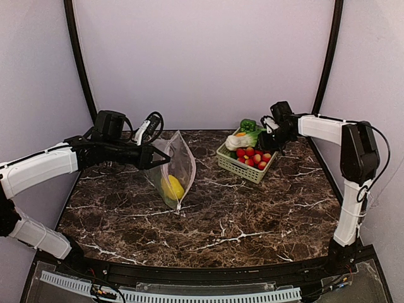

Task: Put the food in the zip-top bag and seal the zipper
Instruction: Pick up the fake fruit from the bin.

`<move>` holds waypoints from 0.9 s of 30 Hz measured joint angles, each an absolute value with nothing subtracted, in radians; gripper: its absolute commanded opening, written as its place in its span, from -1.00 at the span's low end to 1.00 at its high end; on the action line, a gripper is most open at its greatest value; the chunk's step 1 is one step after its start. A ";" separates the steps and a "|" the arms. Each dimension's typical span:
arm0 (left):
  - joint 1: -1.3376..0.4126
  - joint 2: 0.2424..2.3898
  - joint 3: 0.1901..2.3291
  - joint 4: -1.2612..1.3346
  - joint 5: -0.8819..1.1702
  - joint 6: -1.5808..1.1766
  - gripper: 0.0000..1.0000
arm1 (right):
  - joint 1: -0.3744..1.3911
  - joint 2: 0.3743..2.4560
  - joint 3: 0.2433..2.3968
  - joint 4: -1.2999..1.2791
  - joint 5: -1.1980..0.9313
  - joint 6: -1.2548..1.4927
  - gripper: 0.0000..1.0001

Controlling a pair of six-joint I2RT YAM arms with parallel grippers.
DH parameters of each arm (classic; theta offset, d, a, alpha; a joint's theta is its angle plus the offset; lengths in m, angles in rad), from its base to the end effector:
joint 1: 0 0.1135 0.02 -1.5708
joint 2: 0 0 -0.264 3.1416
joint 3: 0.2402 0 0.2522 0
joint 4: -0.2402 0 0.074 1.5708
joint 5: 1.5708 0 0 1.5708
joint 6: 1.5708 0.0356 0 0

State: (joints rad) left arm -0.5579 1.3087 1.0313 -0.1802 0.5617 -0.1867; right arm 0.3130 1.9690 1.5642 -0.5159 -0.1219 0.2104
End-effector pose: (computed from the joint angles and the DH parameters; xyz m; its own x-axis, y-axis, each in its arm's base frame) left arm 0.2420 -0.1733 0.3131 -0.5267 0.1435 -0.8379 0.7690 0.5004 -0.3977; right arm 0.4148 0.1388 0.2285 -0.8191 -0.0472 -0.5717 -0.2092 0.9526 0.2211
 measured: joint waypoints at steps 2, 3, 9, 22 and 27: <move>-0.558 1.309 1.031 -0.180 0.562 -0.187 -0.99 | 0.313 1.978 1.564 -0.511 -0.127 0.210 -0.02; -0.558 1.309 1.031 -0.180 0.562 -0.187 -0.99 | 0.313 1.984 1.564 -0.507 -0.128 0.211 -0.03; -0.558 1.309 1.031 -0.180 0.562 -0.187 -0.99 | 0.313 2.017 1.564 -0.494 -0.131 0.210 -0.08; -0.558 1.308 1.031 -0.180 0.565 -0.187 -0.99 | 0.313 2.043 1.563 -0.452 -0.084 0.216 0.00; -0.558 1.308 1.031 -0.180 0.565 -0.187 -0.99 | 0.313 2.043 1.563 -0.430 -0.080 0.213 -0.23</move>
State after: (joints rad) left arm -0.5579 1.3083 1.0313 -0.1802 0.5652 -0.1867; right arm 0.3130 2.0430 1.5631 -0.4305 -0.0795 0.2127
